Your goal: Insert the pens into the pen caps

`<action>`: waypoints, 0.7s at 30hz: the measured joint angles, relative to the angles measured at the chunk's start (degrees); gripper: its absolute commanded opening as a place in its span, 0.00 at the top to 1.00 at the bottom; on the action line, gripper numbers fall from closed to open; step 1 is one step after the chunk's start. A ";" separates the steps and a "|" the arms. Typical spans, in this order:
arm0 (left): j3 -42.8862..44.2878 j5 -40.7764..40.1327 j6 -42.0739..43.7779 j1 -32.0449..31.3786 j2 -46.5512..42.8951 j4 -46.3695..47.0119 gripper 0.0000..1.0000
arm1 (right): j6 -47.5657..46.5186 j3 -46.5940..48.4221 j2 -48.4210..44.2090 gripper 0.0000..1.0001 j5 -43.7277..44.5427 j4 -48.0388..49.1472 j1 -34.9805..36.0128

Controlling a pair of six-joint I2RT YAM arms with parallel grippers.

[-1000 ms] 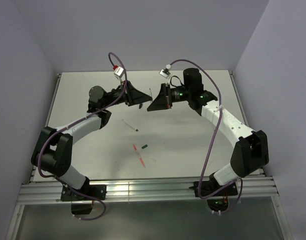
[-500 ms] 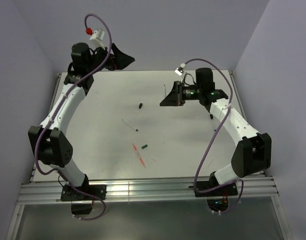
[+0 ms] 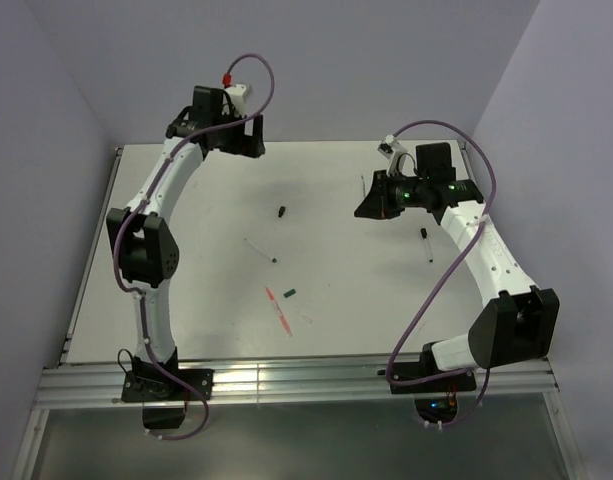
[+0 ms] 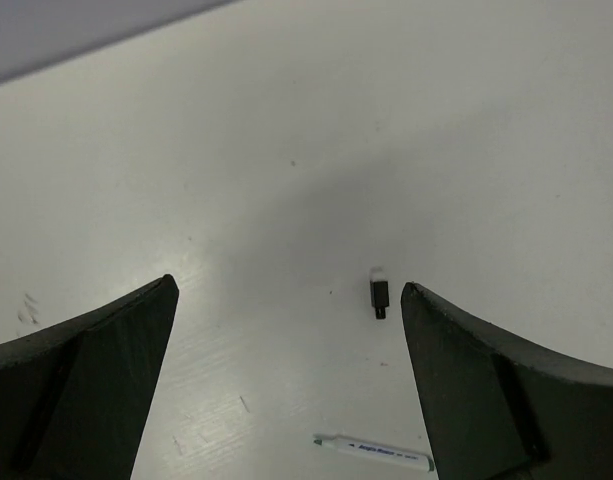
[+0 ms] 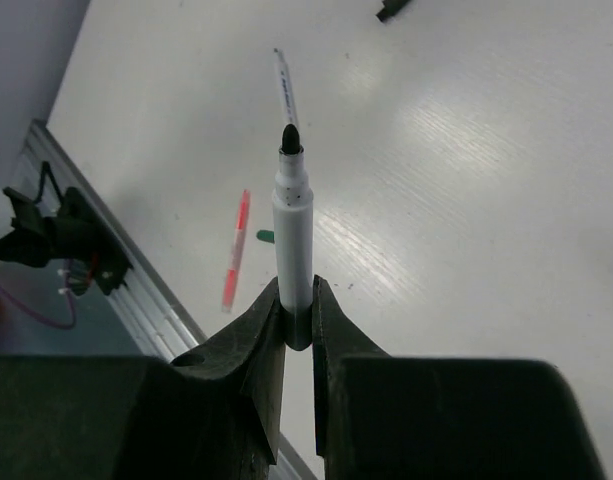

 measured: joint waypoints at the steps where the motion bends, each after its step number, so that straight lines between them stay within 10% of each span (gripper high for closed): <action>1: -0.37 -1.88 -0.09 -0.48 0.90 -0.81 0.01 | -0.76 0.00 -0.15 1.00 0.74 -0.37 0.00; 21: -2.08 -6.19 -2.58 -4.81 13.81 -5.86 0.19 | -4.52 0.02 0.44 1.00 3.56 -1.99 0.00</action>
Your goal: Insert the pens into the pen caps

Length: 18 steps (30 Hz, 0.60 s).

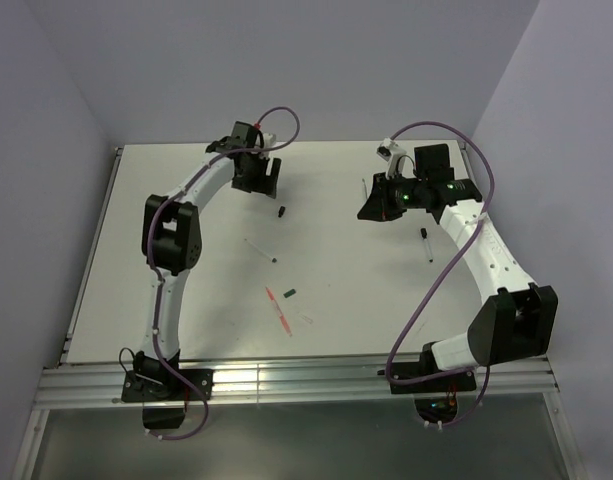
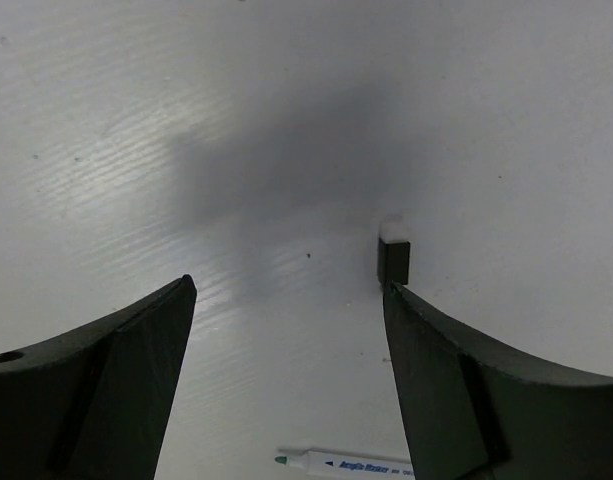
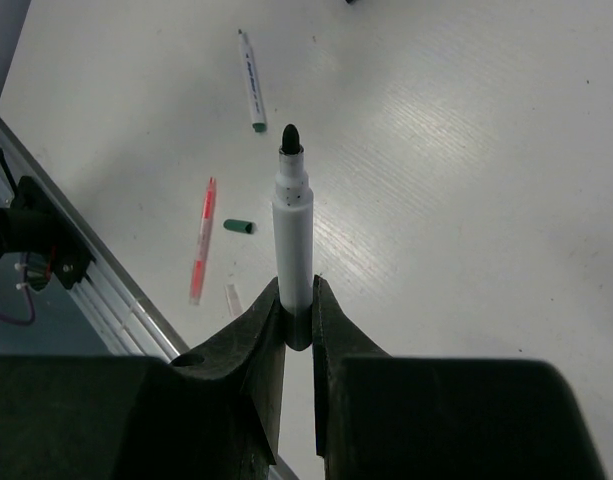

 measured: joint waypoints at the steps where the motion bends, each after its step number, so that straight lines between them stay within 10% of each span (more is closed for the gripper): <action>1: -0.35 -0.42 -0.04 -0.50 0.00 -0.07 0.22 | 0.00 0.00 0.09 1.00 -0.09 0.00 0.00; 10: -0.44 -0.48 -0.74 -5.79 0.20 0.28 0.46 | -0.02 0.00 0.13 1.00 -0.68 -0.04 0.00; 18: 2.40 -1.18 -0.90 -6.60 4.28 -0.81 0.48 | -0.37 -0.02 0.13 1.00 -0.85 -0.17 0.00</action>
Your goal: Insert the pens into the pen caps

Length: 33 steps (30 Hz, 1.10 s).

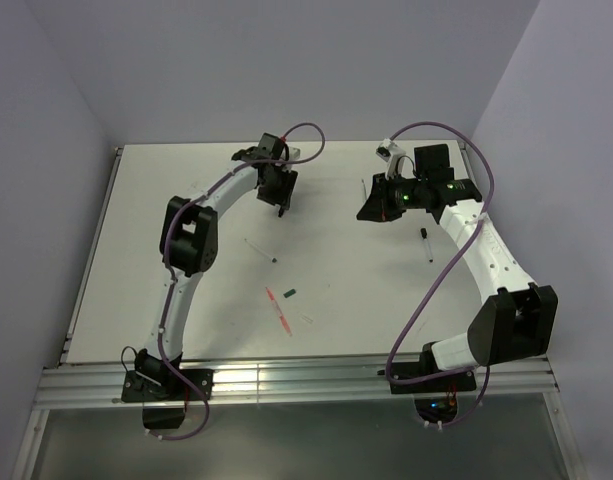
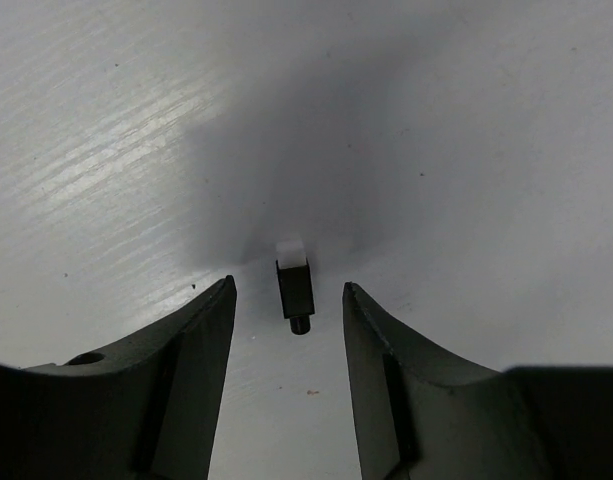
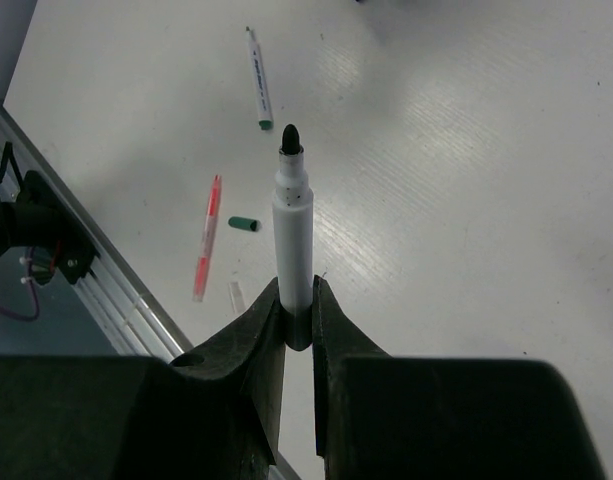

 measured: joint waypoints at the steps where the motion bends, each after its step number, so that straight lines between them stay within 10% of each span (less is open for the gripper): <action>1: 0.00 -0.39 0.02 -0.02 0.24 -0.24 0.48 | -0.07 0.00 0.02 1.00 -0.11 -0.04 0.00; 11: 0.00 -3.45 0.20 -1.29 1.03 -0.59 0.60 | -0.13 0.00 0.94 1.00 -0.39 -0.26 0.00; 20: 3.54 -5.01 0.50 -2.14 3.91 -1.86 1.00 | -0.26 0.00 1.03 1.00 -0.44 -0.76 0.00; 27: 0.57 -3.82 0.48 -2.21 1.27 -1.97 1.00 | -0.26 0.59 1.03 1.00 -0.66 -1.77 0.46; 33: -12.44 5.64 -1.01 -0.59 -18.82 2.19 1.00 | -0.24 5.25 0.46 1.00 -0.20 -2.64 4.55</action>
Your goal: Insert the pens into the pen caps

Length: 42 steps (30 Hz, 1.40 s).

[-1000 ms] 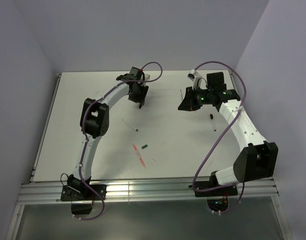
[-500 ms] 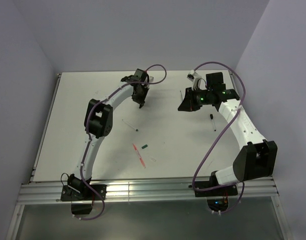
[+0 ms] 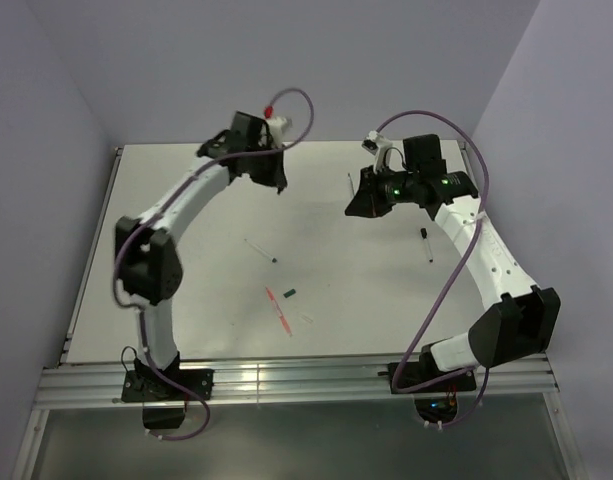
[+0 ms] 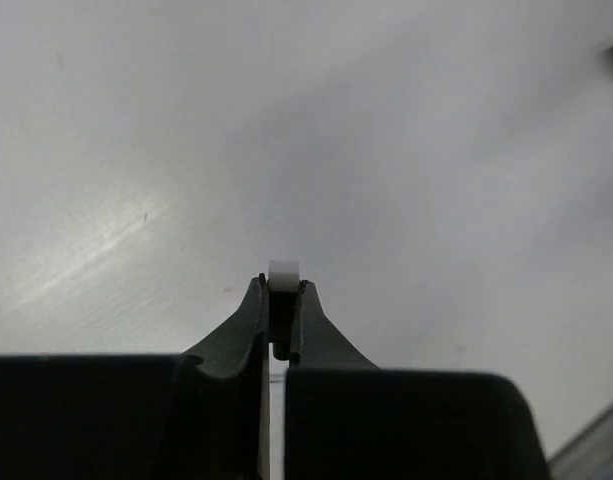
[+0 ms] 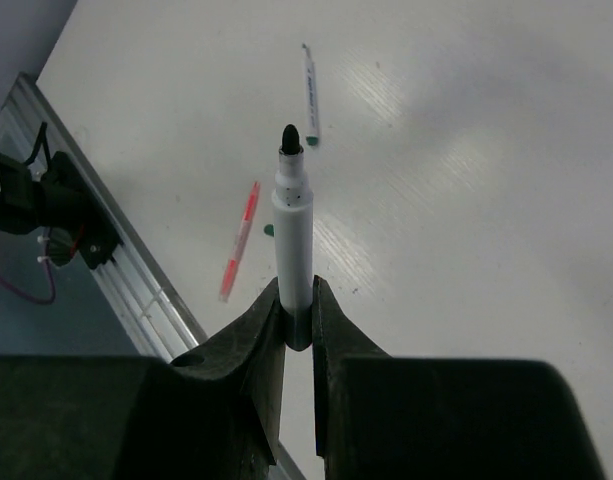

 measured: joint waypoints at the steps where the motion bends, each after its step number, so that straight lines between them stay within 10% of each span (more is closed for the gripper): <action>1: -1.70 2.60 -0.92 0.76 -5.38 2.40 1.00 | 0.02 0.76 -0.26 1.00 -0.13 0.02 0.74; 9: -20.22 26.49 -25.07 12.61 -38.29 43.60 1.00 | 3.34 10.43 0.79 1.00 -2.38 2.62 9.62; 13: -34.05 32.61 -51.19 16.50 -39.36 81.61 1.00 | 5.33 19.39 5.29 1.00 -5.09 5.38 15.67; 17: -41.94 33.66 -67.10 18.10 -33.38 98.97 1.00 | 6.64 22.97 8.35 1.00 -7.45 6.36 19.63; 26: -47.04 32.37 -86.01 17.38 -33.09 111.51 1.00 | 7.28 23.56 9.68 1.00 -8.17 6.29 24.33; 42: -48.00 30.36 -92.41 14.38 -33.77 113.55 1.00 | 9.01 26.88 11.72 1.00 -10.54 6.34 25.57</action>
